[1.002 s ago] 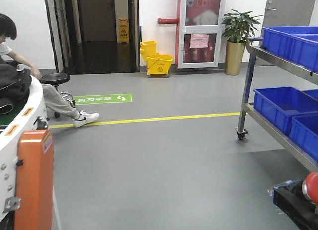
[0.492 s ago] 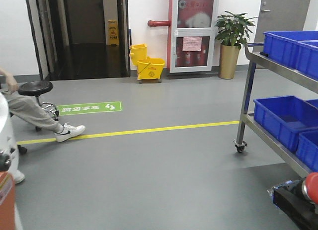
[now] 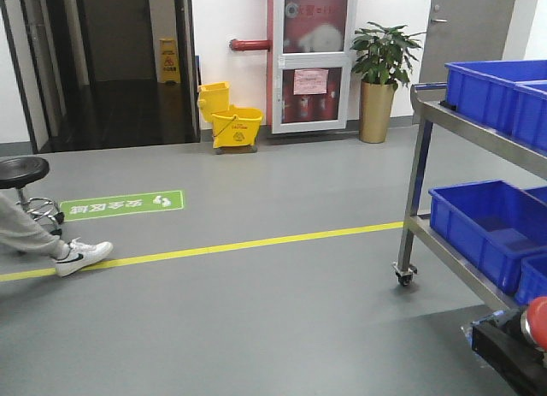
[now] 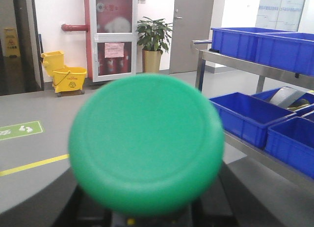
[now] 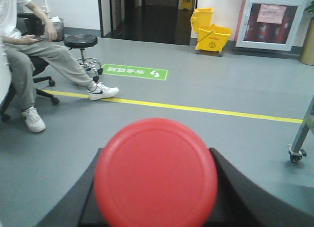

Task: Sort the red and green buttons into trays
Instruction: 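Drive the base up to the shelf with green and red trays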

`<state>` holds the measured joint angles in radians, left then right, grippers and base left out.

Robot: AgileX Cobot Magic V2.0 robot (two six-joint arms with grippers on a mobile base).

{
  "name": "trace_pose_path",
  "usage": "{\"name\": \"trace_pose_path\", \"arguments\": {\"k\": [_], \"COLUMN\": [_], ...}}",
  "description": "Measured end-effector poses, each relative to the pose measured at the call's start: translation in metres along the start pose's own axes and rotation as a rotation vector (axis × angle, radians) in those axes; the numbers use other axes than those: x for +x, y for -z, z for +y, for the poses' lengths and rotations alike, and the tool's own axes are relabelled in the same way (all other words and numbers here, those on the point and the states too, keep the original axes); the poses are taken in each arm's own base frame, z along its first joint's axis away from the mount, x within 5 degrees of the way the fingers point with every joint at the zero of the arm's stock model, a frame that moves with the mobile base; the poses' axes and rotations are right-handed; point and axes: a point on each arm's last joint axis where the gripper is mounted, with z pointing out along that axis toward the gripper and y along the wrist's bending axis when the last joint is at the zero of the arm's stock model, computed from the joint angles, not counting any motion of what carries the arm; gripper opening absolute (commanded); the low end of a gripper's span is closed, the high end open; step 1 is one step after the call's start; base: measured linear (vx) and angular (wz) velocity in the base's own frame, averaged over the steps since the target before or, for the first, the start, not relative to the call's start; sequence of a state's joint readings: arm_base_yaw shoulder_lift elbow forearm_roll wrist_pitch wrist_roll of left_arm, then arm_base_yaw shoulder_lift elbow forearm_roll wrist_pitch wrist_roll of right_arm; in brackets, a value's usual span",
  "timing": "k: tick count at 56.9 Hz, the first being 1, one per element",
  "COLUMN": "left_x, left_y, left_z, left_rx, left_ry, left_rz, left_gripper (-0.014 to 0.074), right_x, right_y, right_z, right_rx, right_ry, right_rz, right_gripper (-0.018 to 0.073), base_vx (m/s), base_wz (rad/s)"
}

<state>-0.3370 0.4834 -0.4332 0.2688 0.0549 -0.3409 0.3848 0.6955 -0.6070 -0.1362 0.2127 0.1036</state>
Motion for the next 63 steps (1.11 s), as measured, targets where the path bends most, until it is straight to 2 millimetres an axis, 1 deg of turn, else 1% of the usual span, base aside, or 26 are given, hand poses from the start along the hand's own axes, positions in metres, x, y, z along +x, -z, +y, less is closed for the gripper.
{"name": "trace_pose_path", "arguments": {"k": [20,35,49,63], "left_x": [0.0000,0.0000,0.0000,0.0000], "left_y": [0.0000,0.0000,0.0000,0.0000], "left_z": [0.0000,0.0000,0.0000,0.0000], "left_rx": [0.000,0.000,0.000,0.000], "left_ry": [0.000,0.000,0.000,0.000], "left_rz": [0.000,0.000,0.000,0.000], "left_gripper": [0.0000,0.0000,0.0001,0.0003], "right_x": [0.0000,0.0001,0.0001,0.0001], "right_y": [0.0000,-0.0002,-0.0002,-0.0002], "right_z": [0.0000,0.0000,0.0000,0.0000], "right_rx": [0.000,0.000,0.000,0.000], "right_ry": [0.000,0.000,0.000,0.000], "right_rz": [0.000,0.001,0.001,0.001], "right_gripper": [-0.0009,-0.0009,-0.0009,-0.0009], "base_vx": [0.45,0.43,0.38,0.34], "base_wz": [-0.12,-0.25,-0.44,-0.66]}}
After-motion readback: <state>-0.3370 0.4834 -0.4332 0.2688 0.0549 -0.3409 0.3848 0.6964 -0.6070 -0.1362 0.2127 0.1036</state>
